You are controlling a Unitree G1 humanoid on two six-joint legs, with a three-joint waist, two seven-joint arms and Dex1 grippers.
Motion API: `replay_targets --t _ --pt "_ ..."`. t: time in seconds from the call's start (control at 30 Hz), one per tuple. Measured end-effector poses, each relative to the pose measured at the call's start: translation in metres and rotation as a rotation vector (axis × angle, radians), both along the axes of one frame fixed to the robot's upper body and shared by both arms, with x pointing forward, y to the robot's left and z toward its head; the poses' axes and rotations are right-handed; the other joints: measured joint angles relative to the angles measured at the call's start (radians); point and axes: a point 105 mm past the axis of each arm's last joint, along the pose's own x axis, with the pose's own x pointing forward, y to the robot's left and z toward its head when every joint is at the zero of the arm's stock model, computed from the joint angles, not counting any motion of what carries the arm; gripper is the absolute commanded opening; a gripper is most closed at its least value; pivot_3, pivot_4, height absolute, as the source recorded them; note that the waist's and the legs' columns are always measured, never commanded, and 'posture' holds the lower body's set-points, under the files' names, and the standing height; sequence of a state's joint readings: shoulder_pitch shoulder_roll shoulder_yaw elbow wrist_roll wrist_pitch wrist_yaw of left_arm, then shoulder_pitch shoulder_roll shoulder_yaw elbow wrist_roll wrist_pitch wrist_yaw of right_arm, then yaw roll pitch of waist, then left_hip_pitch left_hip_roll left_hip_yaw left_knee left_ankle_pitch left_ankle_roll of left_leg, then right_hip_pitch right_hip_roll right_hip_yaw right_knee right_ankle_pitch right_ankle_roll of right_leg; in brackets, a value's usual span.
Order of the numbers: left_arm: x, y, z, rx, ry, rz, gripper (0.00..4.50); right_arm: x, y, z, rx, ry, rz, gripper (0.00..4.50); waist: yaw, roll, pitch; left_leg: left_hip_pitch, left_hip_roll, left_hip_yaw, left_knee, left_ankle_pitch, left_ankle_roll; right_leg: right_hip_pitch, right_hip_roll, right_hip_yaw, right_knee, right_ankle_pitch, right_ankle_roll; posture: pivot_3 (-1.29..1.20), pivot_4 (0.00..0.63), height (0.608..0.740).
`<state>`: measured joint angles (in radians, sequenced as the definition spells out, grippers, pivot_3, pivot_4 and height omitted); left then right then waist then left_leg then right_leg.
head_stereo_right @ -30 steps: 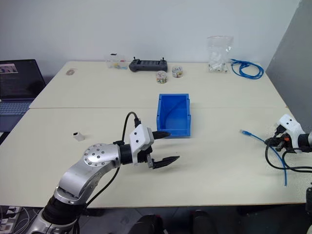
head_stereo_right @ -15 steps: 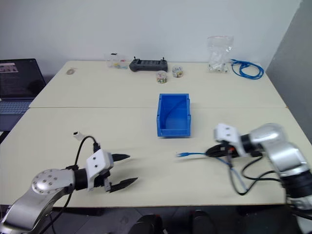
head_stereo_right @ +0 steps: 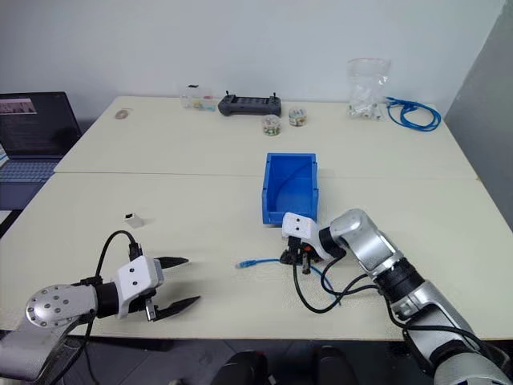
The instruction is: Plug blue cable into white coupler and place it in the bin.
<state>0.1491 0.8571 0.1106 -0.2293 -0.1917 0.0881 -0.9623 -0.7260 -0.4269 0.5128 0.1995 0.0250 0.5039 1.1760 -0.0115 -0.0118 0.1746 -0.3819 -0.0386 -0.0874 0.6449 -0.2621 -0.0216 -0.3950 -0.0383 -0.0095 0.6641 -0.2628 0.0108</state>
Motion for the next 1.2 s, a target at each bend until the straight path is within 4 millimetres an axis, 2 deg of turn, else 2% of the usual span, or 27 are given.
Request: replay_targets --t 0.13,0.27,0.37,0.53,0.7,0.73,0.9,1.2 --pt "0.009 -0.014 0.005 -0.056 -0.016 -0.026 4.5 0.002 0.003 0.006 0.043 0.01 -0.004 1.88 0.0 0.0 0.0 0.0 0.0 0.0 0.0 0.0 0.0 0.0 0.0 0.0 0.001 0.0 0.0 0.0 0.15 0.74" --pt "0.017 -0.027 0.006 -0.089 -0.025 -0.06 4.5 -0.004 -0.003 0.03 0.141 0.01 -0.01 3.02 0.002 0.0 0.0 0.0 0.0 -0.001 0.0 0.0 0.0 0.0 0.0 -0.001 0.001 0.0 0.0 0.0 0.15 0.74" --pt "0.022 -0.035 0.001 -0.096 -0.014 -0.078 4.5 -0.015 -0.012 0.039 0.183 0.019 -0.022 3.12 0.003 0.0 0.0 0.0 0.0 -0.001 0.0 0.0 0.0 0.0 0.0 -0.001 0.001 0.0 0.0 0.0 0.15 0.74" --pt "0.036 -0.044 -0.012 -0.069 0.016 -0.094 4.5 -0.043 -0.022 0.034 0.22 0.082 -0.061 3.12 0.004 0.0 0.0 -0.001 0.0 -0.001 0.0 0.0 0.0 0.0 0.0 -0.001 0.001 0.0 0.0 0.0 0.15 0.74" --pt "0.046 -0.055 -0.011 -0.04 0.01 -0.157 4.5 -0.059 -0.029 0.027 0.227 0.095 -0.114 3.12 0.005 0.0 0.0 0.0 0.0 -0.001 0.0 0.0 0.0 0.001 0.0 -0.001 0.001 -0.001 0.003 0.0 0.15 0.74" --pt "0.048 -0.057 -0.01 -0.027 0.011 -0.177 4.14 -0.061 -0.03 0.025 0.225 0.098 -0.124 3.13 0.005 0.0 0.0 0.0 -0.001 -0.001 0.0 0.0 0.0 0.002 0.0 -0.001 0.001 -0.001 0.003 0.0 0.15 0.74" --pt "0.048 -0.062 -0.012 0.009 0.027 -0.238 3.0 -0.061 -0.033 0.028 0.233 0.066 -0.15 3.13 0.005 0.0 0.0 0.001 -0.001 -0.001 0.001 0.0 0.0 0.003 0.0 -0.001 0.001 -0.001 0.003 0.0 0.15 0.74" --pt "0.049 -0.067 -0.014 0.112 0.005 -0.317 1.16 -0.063 -0.036 0.034 0.251 -0.008 -0.152 3.13 0.005 0.001 -0.002 0.004 -0.001 -0.002 0.0 0.0 0.0 0.006 0.0 -0.001 0.0 -0.003 0.005 0.0 0.15 0.74"
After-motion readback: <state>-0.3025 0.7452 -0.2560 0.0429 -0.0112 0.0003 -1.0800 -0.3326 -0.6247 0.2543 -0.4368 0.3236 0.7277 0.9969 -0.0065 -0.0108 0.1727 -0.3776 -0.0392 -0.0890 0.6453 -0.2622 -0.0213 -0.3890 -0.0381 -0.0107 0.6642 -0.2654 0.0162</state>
